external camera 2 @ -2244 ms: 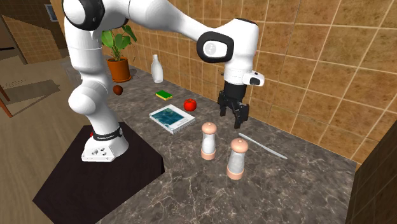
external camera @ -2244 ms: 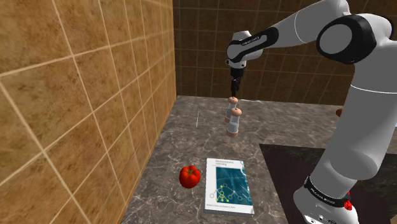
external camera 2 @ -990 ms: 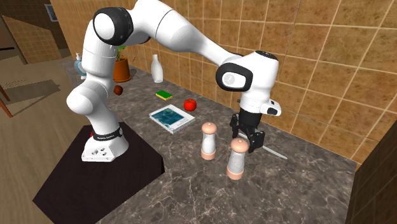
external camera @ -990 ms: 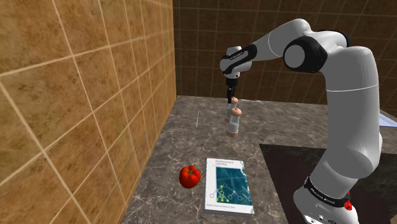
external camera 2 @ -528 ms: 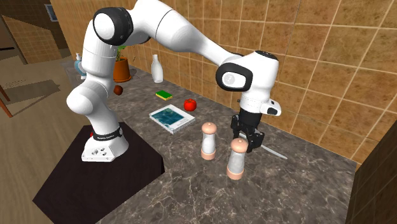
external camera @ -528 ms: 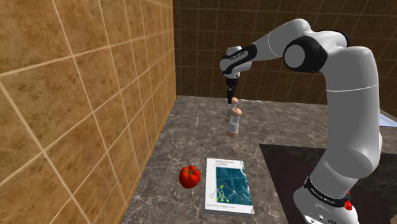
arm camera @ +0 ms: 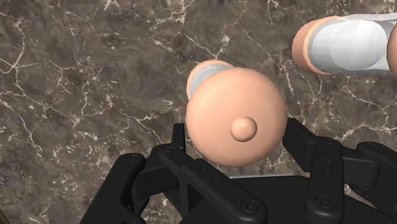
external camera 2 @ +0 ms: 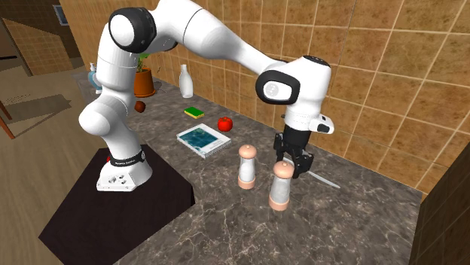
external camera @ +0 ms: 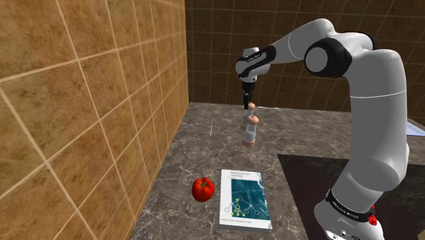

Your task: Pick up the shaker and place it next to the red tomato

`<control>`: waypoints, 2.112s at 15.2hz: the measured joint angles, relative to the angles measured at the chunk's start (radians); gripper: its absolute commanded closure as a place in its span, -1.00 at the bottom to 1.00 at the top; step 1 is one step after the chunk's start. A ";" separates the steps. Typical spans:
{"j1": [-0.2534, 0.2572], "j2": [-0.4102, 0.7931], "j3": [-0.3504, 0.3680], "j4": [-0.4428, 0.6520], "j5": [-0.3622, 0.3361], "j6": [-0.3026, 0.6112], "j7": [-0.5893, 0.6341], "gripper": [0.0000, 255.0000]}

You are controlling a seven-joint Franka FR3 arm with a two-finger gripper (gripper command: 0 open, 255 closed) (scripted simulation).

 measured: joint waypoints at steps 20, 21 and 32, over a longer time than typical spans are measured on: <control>0.003 -0.069 -0.012 0.174 -0.024 -0.239 0.008 1.00; 0.002 -0.071 -0.013 0.182 -0.025 -0.249 0.007 1.00; -0.011 -0.062 -0.017 0.348 -0.023 -0.406 0.001 1.00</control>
